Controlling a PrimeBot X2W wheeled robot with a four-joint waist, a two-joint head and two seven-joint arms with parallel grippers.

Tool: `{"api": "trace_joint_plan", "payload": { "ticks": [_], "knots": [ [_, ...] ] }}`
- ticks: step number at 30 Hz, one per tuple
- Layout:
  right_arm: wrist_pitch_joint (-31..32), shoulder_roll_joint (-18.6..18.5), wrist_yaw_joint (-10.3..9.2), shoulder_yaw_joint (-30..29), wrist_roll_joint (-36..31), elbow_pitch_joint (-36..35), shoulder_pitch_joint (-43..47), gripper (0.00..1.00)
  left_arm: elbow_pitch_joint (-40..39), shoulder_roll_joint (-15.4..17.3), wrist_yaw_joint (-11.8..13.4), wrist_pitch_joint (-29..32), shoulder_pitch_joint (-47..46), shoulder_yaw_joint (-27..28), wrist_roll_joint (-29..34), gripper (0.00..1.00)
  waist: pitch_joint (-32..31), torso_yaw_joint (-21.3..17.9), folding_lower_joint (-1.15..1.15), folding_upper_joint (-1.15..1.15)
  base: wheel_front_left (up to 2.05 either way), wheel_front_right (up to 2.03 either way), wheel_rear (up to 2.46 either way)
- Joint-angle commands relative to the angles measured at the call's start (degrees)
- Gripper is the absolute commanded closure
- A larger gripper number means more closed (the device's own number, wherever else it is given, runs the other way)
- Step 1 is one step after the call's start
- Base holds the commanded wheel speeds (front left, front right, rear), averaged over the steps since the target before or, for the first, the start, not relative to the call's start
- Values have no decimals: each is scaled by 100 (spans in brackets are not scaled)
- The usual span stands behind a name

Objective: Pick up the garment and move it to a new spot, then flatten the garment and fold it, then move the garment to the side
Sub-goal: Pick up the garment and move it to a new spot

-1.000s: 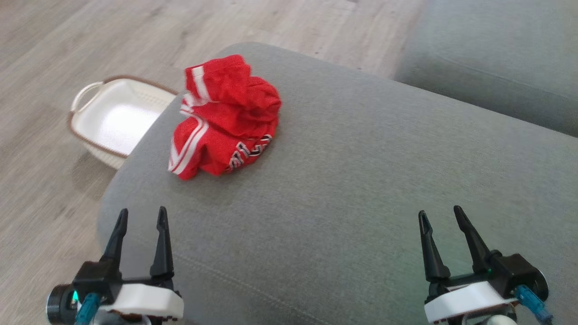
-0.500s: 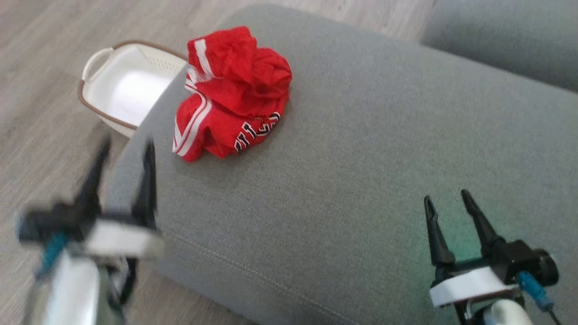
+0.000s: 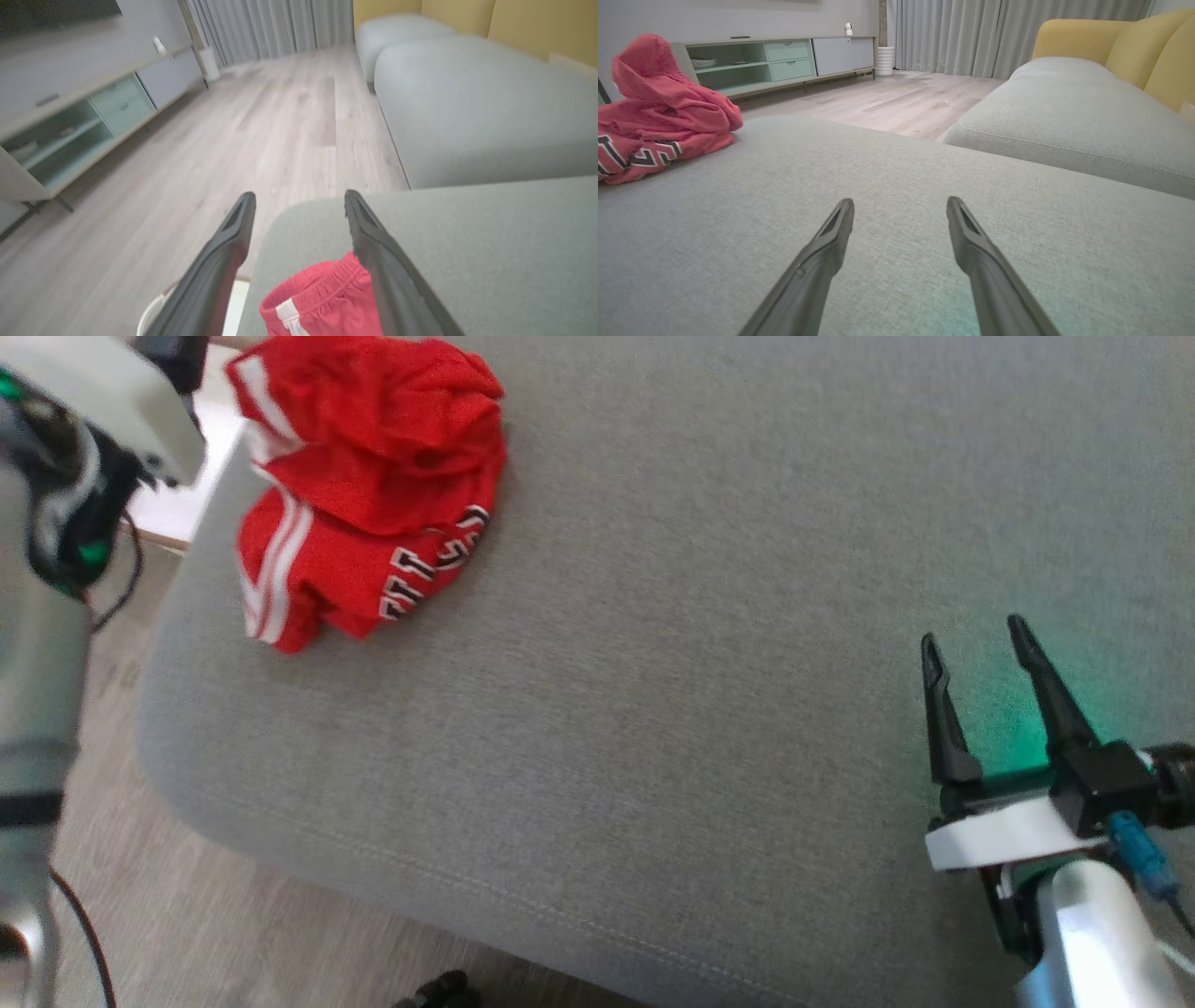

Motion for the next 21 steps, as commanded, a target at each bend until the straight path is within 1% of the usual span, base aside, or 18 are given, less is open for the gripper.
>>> {"api": "trace_joint_plan", "payload": {
  "ticks": [1, 3, 4, 6, 8, 14, 17, 20, 21],
  "knots": [
    [-60, -75, 44, 123, -81, -219, -201, 0, 382, 478, 8, 438, -532, -61, -320, 0, 406, -295, 0, 0, 0, 0, 0],
    [-60, -104, 44, 113, -92, -241, -251, 0, 832, 577, 8, 805, -749, -310, -594, 0, 514, -353, 0, 0, 0, 0, 0],
    [-60, -104, 44, 113, -92, -241, -251, 0, 832, 577, 8, 805, -749, -310, -594, 0, 514, -353, 0, 0, 0, 0, 0],
    [-57, -127, 44, 108, -100, -271, -282, 0, 1196, 652, 8, 1088, -894, -522, -826, 0, 616, -397, 0, 0, 0, 0, 0],
    [-53, -152, 44, 95, -104, -302, -310, 0, 1480, 685, 8, 1208, -1004, -648, -1068, 0, 711, -423, 0, 0, 0, 0, 0],
    [-38, -188, 44, 127, -129, -372, -400, 0, 1983, 664, 7, 1170, -1027, -1196, -1592, 0, 939, -465, 0, 0, 0, 0, 0],
    [-30, -190, 44, 181, -141, -352, -428, 0, 2196, 635, 7, 1078, -939, -1447, -1790, 0, 977, -481, 0, 0, 0, 0, 0],
    [-27, -179, 44, 238, -146, -331, -462, 0, 2347, 674, 7, 935, -860, -1728, -1887, 0, 998, -522, 0, 0, 0, 0, 0],
    [-27, -176, 44, 252, -141, -328, -480, 0, 2345, 700, 7, 853, -839, -1842, -1922, 49, 1010, -540, 0, 0, 0, 0, 0]
  ]
}}
